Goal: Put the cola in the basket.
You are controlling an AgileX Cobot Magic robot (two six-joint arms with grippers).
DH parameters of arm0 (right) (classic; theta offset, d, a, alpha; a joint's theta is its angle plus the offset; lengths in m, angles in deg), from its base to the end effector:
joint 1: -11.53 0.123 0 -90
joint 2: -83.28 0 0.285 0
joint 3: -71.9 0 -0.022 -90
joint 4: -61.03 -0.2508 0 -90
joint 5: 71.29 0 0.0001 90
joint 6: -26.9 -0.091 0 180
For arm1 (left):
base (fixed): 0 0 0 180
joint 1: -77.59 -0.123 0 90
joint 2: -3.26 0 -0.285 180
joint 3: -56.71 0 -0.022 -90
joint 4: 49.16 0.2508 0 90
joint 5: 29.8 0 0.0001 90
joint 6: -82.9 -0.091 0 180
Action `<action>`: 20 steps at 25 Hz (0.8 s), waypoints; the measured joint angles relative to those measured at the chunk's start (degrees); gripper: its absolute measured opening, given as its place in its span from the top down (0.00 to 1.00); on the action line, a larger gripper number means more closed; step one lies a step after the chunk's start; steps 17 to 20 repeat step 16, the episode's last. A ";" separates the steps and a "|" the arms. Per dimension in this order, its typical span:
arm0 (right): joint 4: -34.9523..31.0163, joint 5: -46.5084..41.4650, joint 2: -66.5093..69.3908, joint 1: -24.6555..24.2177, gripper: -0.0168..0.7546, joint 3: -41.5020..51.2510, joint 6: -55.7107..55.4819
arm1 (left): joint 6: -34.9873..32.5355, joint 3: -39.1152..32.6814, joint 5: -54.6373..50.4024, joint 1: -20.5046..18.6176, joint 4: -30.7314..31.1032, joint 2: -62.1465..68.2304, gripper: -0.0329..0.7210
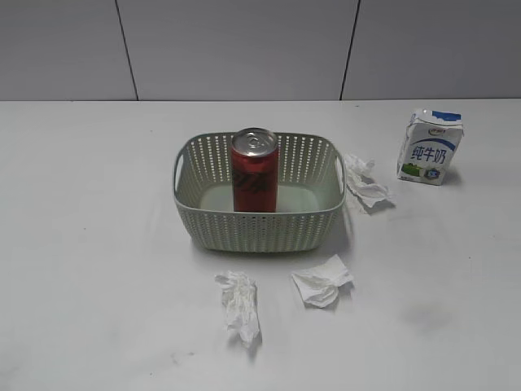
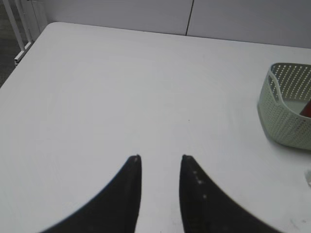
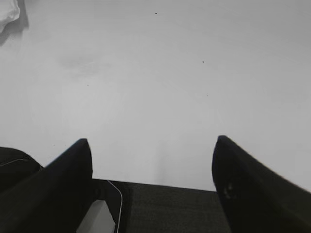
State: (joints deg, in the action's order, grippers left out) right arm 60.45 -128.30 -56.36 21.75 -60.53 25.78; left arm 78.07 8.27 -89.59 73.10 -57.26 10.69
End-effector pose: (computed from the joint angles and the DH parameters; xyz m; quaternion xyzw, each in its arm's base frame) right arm 0.0834 0.0158 0.2641 -0.0743 0.9506 0.0346 0.2992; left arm -0.0049 -0.0115 0.2799 0.0049 0.8443 -0.0272 0.5351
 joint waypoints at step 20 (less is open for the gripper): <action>-0.25 2.75 -24.81 0.00 0.22 5.52 0.00 | 0.00 0.00 0.00 0.00 0.00 0.00 0.67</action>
